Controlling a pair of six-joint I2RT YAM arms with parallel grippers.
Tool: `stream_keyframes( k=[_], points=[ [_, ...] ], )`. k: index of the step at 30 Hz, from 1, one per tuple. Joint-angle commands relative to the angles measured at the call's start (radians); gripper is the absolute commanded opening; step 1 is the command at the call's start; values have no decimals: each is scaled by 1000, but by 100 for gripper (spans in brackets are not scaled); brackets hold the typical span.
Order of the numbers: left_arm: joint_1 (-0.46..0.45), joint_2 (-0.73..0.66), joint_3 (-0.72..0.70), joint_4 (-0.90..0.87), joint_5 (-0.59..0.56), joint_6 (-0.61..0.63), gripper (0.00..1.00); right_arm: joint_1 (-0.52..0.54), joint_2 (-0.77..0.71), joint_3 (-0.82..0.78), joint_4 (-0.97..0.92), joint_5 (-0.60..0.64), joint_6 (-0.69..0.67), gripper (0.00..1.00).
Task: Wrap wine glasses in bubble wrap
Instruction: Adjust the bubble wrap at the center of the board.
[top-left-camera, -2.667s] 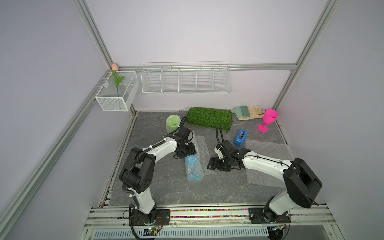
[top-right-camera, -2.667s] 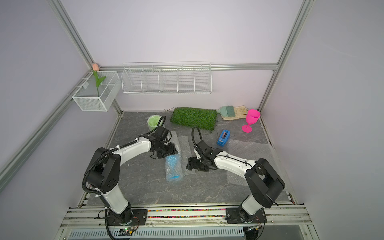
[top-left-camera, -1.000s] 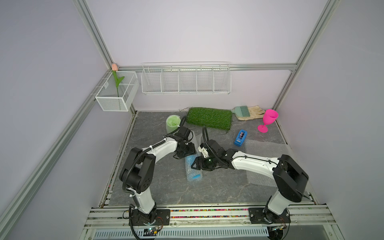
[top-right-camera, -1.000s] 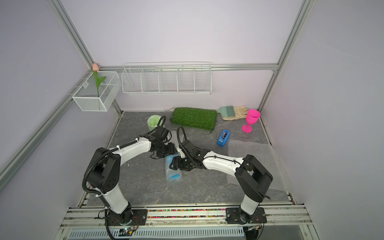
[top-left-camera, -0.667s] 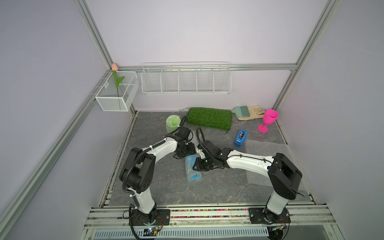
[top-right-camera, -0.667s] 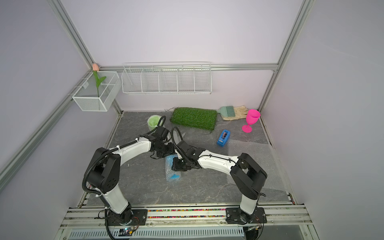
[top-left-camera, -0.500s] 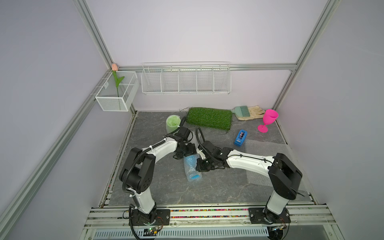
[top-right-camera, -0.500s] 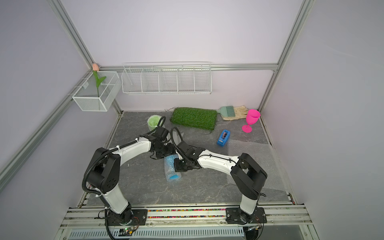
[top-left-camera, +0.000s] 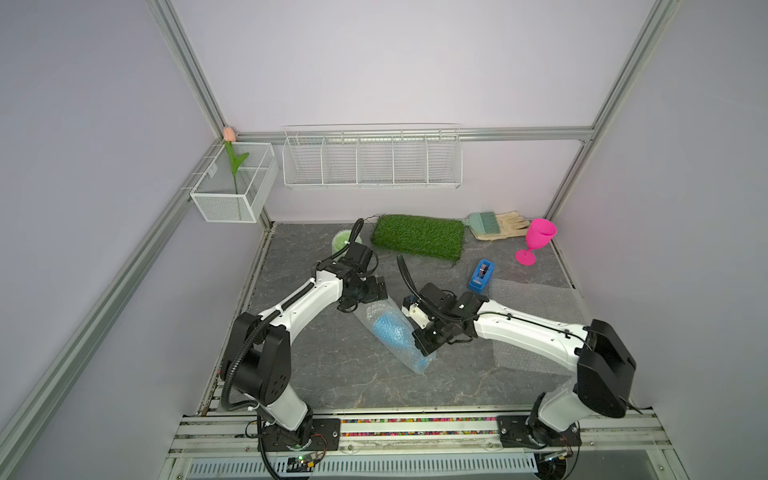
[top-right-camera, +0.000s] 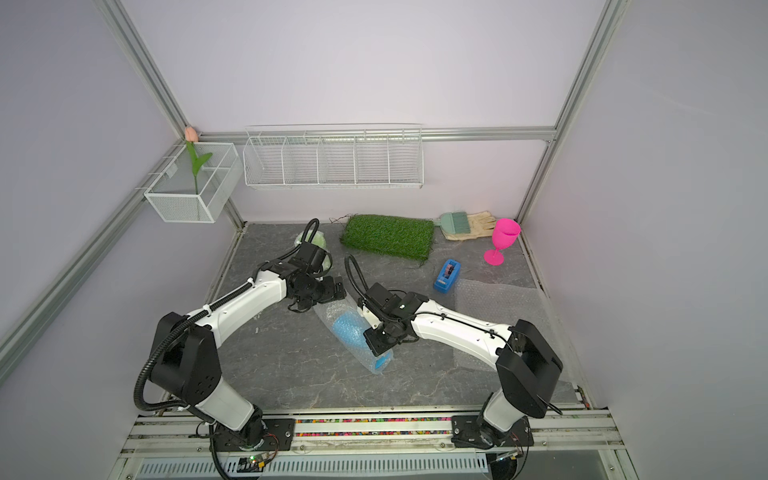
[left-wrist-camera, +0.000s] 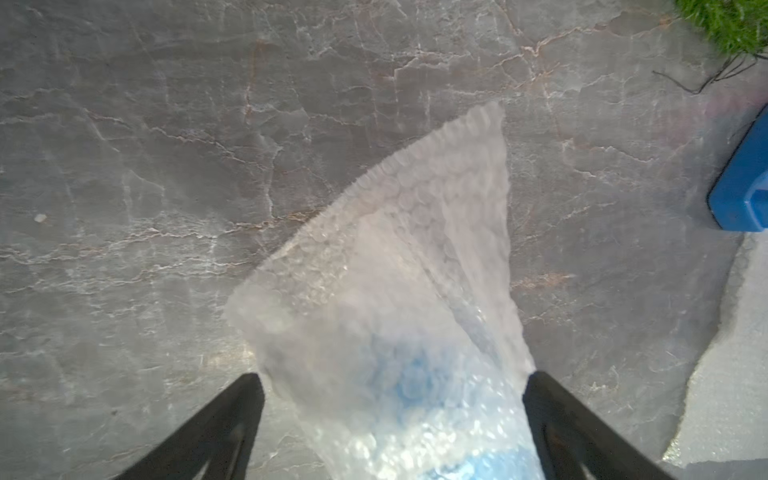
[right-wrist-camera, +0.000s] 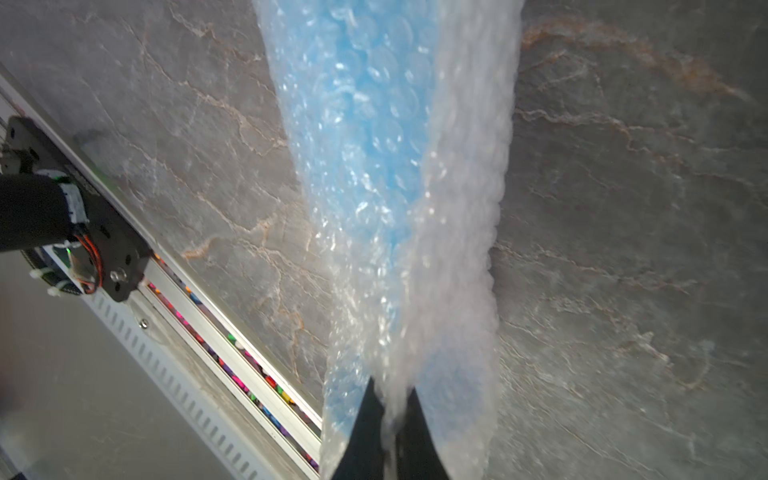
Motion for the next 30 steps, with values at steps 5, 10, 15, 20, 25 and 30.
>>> stream_keyframes(
  k=[5,10,15,20,25,30],
  points=[
    [18,47,-96,29,12,18,89,-29,-35,-33,-86,28,-163,7],
    [40,75,-164,76,17,23,82,-47,-39,-39,-91,5,-202,7],
    [56,106,-195,93,13,33,70,-58,-61,-52,-95,44,-252,7],
    [78,10,-188,39,-33,60,71,-72,-94,-77,-83,117,-384,7],
    [79,-141,-81,-78,-57,204,71,-79,-155,-108,-32,97,-629,7],
    [24,-258,-25,-101,10,440,74,-81,-219,-154,3,77,-894,7]
  ],
)
